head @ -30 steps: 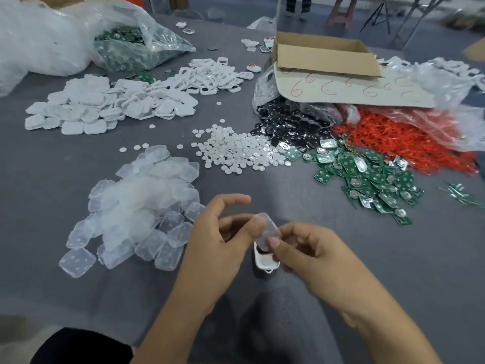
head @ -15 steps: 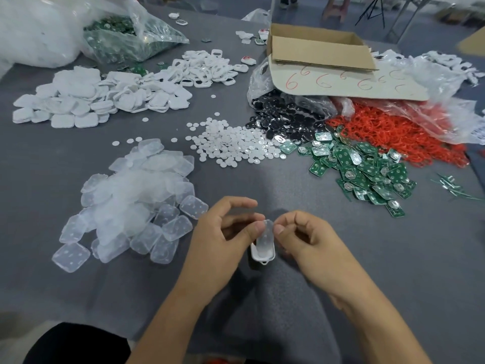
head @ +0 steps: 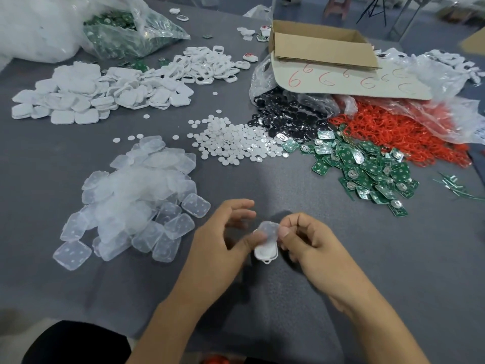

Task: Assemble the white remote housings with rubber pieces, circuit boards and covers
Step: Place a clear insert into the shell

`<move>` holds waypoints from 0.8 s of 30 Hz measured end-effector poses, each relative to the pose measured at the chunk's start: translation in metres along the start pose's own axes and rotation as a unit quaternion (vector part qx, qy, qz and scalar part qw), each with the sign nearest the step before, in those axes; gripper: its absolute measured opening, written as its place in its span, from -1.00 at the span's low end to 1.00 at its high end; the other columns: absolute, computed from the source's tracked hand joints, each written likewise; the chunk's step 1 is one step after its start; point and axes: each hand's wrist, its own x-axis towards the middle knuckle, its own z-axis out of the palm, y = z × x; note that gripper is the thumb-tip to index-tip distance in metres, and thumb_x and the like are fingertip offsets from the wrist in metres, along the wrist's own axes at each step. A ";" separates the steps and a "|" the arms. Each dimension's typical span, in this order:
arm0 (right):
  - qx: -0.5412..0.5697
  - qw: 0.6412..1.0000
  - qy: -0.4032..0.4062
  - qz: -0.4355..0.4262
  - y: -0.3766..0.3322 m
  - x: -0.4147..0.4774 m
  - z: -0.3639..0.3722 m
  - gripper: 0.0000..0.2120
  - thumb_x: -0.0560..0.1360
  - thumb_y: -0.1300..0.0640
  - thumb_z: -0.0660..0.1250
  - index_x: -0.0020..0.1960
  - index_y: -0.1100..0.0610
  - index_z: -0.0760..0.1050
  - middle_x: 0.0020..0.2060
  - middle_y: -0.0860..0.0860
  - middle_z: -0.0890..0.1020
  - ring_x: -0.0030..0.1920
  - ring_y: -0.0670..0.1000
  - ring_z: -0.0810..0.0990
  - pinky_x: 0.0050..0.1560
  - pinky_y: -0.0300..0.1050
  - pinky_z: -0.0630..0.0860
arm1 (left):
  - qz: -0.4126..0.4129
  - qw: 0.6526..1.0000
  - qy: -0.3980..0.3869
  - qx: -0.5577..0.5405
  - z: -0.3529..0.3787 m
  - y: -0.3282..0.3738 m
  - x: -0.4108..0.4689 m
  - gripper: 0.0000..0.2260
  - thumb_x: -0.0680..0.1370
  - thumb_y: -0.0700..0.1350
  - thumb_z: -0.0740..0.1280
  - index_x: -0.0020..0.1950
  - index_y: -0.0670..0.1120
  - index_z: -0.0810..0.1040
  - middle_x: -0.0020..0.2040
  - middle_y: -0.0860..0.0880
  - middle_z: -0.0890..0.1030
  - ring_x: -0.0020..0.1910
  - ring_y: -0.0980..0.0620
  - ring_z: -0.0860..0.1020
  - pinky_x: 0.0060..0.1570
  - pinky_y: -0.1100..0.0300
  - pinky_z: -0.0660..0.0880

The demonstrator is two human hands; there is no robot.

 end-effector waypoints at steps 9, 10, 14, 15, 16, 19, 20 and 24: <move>-0.170 0.982 -0.080 0.008 -0.007 0.016 -0.009 -0.82 0.64 0.23 0.24 -0.13 0.07 0.47 -0.37 -0.06 0.47 -0.38 -0.14 0.36 -0.33 -0.25 0.34 | 0.067 0.970 -0.061 0.227 0.000 -0.018 -0.008 -0.13 0.34 0.26 0.54 0.55 0.32 0.18 0.24 0.40 0.49 0.35 0.27 0.30 0.30 0.43 0.20; -0.196 0.977 -0.082 0.001 -0.007 0.017 -0.008 -0.81 0.63 0.23 0.24 -0.14 0.06 0.46 -0.36 -0.08 0.49 -0.38 -0.16 0.36 -0.31 -0.24 0.34 | 0.067 0.969 -0.060 0.230 0.000 -0.018 -0.009 -0.14 0.35 0.26 0.53 0.55 0.33 0.16 0.24 0.42 0.49 0.36 0.27 0.31 0.29 0.41 0.22; -0.273 0.960 -0.057 -0.037 -0.005 0.021 -0.007 -0.81 0.59 0.23 0.27 -0.16 0.01 0.45 -0.36 -0.12 0.55 -0.36 -0.16 0.44 -0.30 -0.26 0.38 | 0.076 0.967 -0.061 0.236 0.000 -0.019 -0.009 -0.16 0.37 0.28 0.50 0.55 0.32 0.16 0.27 0.49 0.45 0.36 0.29 0.31 0.31 0.44 0.18; -0.280 0.958 -0.045 -0.048 -0.005 0.021 -0.006 -0.83 0.58 0.22 0.29 -0.15 0.00 0.47 -0.34 -0.10 0.57 -0.35 -0.15 0.48 -0.29 -0.25 0.42 | 0.080 0.966 -0.060 0.237 0.000 -0.019 -0.009 -0.17 0.37 0.29 0.49 0.55 0.31 0.17 0.27 0.48 0.45 0.36 0.28 0.32 0.31 0.47 0.15; -0.281 0.958 -0.031 -0.058 -0.004 0.020 -0.006 -0.85 0.56 0.21 0.32 -0.13 -0.02 0.49 -0.32 -0.09 0.59 -0.32 -0.13 0.52 -0.28 -0.23 0.45 | 0.082 0.966 -0.058 0.239 0.000 -0.020 -0.009 -0.18 0.37 0.29 0.48 0.55 0.31 0.18 0.27 0.47 0.46 0.36 0.26 0.32 0.31 0.49 0.13; -0.262 0.960 0.003 -0.096 -0.001 0.013 -0.007 -0.83 0.51 0.15 0.42 -0.04 -0.08 0.48 -0.25 -0.12 0.58 -0.28 -0.10 0.56 -0.28 -0.32 0.44 | 0.083 0.965 -0.055 0.242 0.000 -0.021 -0.008 -0.19 0.38 0.29 0.49 0.54 0.30 0.19 0.26 0.46 0.48 0.36 0.25 0.33 0.33 0.44 0.17; -0.270 0.956 0.008 -0.116 0.000 0.011 -0.008 -0.81 0.50 0.14 0.43 -0.03 -0.10 0.48 -0.23 -0.12 0.57 -0.25 -0.10 0.56 -0.26 -0.36 0.42 | 0.084 0.965 -0.055 0.244 0.000 -0.021 -0.008 -0.20 0.38 0.29 0.50 0.54 0.29 0.21 0.26 0.45 0.48 0.36 0.25 0.33 0.34 0.37 0.22; -0.335 0.928 -0.002 -0.162 0.006 0.002 -0.010 -0.83 0.48 0.13 0.47 -0.05 -0.11 0.56 -0.17 -0.15 0.51 -0.14 -0.12 0.53 -0.16 -0.43 0.37 | 0.085 0.964 -0.050 0.246 0.000 -0.020 -0.008 -0.22 0.37 0.31 0.49 0.52 0.28 0.24 0.26 0.46 0.48 0.36 0.27 0.33 0.32 0.29 0.29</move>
